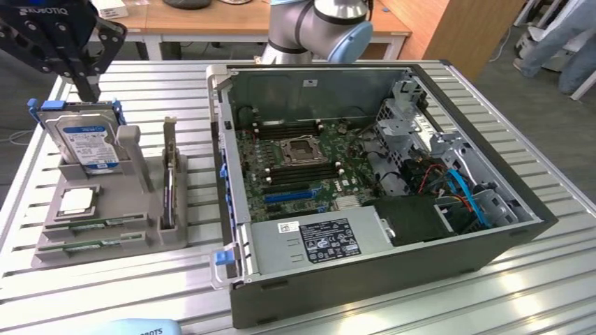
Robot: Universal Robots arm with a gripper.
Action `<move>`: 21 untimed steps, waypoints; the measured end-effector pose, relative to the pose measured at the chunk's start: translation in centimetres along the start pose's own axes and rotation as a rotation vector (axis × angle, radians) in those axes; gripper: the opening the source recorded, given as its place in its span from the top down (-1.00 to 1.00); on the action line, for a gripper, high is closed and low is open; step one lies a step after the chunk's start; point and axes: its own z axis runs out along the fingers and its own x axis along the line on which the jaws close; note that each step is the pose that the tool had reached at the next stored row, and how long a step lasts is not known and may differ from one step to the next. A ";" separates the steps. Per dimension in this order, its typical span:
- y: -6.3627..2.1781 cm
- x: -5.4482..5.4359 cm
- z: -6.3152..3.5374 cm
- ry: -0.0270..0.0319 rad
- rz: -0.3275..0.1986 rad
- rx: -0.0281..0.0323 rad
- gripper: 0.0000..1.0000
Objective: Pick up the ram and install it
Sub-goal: 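Reach for the ram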
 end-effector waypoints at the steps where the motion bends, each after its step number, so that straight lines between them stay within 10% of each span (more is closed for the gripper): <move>1: -0.01 0.2 0.00 0.0000 0.000 0.0000 0.80; 21: -1.47 0.9 -0.07 0.0000 0.000 0.0000 0.80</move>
